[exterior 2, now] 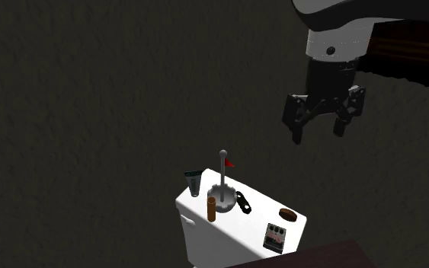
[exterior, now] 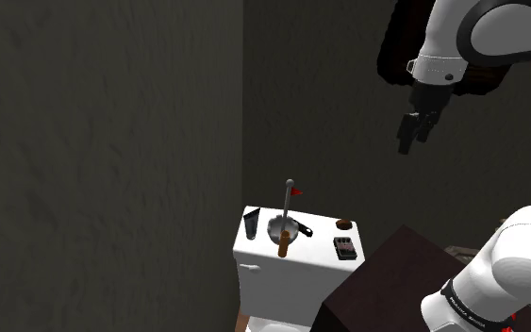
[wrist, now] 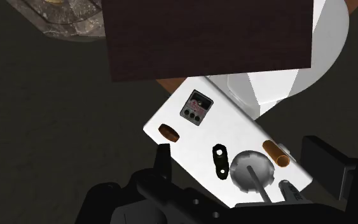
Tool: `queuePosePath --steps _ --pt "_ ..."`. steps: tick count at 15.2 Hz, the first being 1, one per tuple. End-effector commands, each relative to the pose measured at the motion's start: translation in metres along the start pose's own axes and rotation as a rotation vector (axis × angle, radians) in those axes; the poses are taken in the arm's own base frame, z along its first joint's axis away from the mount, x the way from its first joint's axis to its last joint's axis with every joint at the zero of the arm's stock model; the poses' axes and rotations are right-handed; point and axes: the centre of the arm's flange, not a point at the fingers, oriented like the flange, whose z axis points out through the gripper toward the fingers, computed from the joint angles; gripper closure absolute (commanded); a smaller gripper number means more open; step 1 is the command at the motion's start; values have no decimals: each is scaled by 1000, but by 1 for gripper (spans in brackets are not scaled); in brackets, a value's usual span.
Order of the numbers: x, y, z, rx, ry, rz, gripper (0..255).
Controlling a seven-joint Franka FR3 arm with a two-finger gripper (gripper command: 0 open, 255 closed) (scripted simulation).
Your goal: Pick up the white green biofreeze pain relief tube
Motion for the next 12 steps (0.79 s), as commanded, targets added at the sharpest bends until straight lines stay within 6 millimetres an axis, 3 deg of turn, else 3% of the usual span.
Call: queuePosePath --steps 1,12 --pt "0 0 0 0 0 0 0" --pt "117 -20 82 -4 4 -301 0"
